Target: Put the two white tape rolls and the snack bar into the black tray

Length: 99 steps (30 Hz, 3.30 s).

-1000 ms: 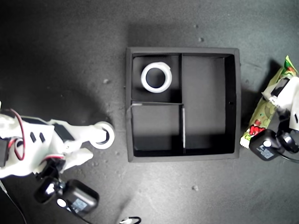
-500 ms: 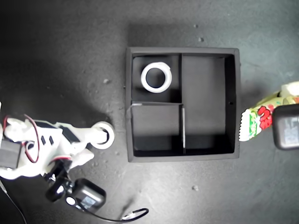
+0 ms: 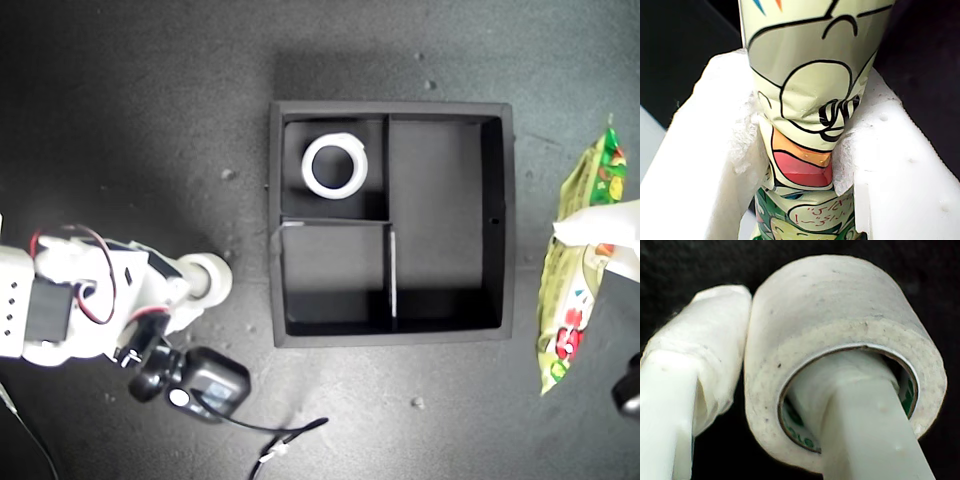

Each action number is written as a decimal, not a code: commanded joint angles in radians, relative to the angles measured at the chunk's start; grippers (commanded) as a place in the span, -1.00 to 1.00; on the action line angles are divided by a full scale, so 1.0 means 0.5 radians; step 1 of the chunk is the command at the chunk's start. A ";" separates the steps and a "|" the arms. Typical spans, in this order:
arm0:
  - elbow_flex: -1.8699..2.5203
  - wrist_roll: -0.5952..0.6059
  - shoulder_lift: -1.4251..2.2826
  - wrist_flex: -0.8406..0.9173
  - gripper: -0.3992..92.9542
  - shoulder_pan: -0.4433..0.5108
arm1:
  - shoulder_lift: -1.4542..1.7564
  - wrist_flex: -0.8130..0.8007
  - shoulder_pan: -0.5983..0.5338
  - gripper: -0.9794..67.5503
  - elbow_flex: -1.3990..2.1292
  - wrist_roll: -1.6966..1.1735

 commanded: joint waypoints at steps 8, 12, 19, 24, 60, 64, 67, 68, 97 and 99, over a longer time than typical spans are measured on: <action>-0.850 0.469 0.408 0.638 -0.99 -0.206 | -0.383 -0.755 0.104 -0.98 0.064 -0.684; -1.230 0.586 0.132 0.617 -0.99 -0.147 | -0.512 -0.853 0.120 -0.98 0.067 -0.693; -1.660 0.653 -0.442 0.540 -0.97 -0.104 | -0.604 -0.893 0.147 -0.98 0.083 -0.675; -1.681 0.684 -0.546 0.494 -0.96 -0.150 | -0.604 -0.871 0.126 -0.98 0.077 -0.666; -1.804 0.660 -0.491 0.767 -0.65 -0.089 | -0.604 -0.767 0.196 -0.55 0.058 -0.687; -1.678 0.653 -0.227 0.930 -0.66 -0.163 | -0.604 -0.675 0.199 -0.31 0.061 -0.703; -1.436 0.607 0.098 0.997 -0.71 -0.239 | -0.574 -0.583 0.227 -0.32 0.064 -0.709; -1.328 0.586 0.215 1.006 -0.75 -0.261 | -0.565 -0.518 0.227 -0.40 0.031 -0.706; 1.439 0.193 2.497 0.641 -0.99 -0.368 | 2.264 0.209 0.301 -0.99 2.252 1.829; 1.568 0.169 2.746 0.715 -0.99 -0.362 | 2.439 0.230 0.301 -0.99 2.421 1.850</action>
